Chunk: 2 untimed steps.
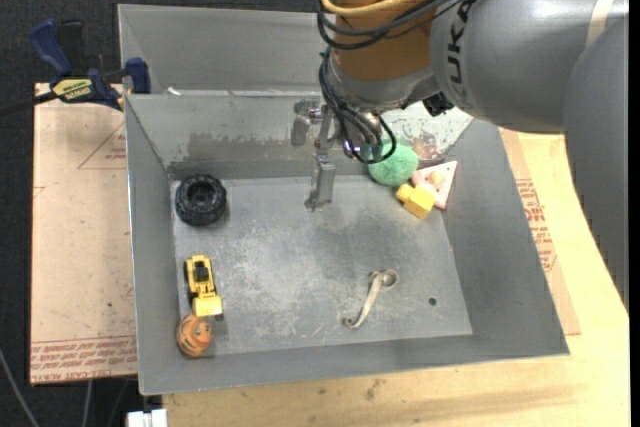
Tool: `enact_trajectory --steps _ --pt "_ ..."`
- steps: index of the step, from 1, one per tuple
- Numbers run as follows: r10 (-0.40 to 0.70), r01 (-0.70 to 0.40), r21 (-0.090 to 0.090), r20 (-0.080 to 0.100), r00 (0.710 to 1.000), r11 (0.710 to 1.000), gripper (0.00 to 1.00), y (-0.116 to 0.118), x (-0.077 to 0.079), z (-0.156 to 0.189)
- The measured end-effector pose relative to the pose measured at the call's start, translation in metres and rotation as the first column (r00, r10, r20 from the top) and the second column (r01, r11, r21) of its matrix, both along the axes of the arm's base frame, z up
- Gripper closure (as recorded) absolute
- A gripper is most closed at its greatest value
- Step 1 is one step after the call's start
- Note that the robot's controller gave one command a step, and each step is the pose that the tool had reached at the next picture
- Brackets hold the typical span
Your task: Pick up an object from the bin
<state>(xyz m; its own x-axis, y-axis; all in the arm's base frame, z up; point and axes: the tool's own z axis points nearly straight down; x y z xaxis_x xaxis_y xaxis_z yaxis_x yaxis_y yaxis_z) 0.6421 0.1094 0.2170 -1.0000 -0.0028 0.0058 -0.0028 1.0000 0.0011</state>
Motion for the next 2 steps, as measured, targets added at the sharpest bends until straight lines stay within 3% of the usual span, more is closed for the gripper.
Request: enact_trajectory --steps 1,2 --pt "-0.002 0.002 0.001 0.008 1.000 1.000 0.00 -0.001 0.001 0.006" --pt "0.050 -0.050 0.001 0.014 0.999 0.999 0.00 0.043 0.007 -0.063"
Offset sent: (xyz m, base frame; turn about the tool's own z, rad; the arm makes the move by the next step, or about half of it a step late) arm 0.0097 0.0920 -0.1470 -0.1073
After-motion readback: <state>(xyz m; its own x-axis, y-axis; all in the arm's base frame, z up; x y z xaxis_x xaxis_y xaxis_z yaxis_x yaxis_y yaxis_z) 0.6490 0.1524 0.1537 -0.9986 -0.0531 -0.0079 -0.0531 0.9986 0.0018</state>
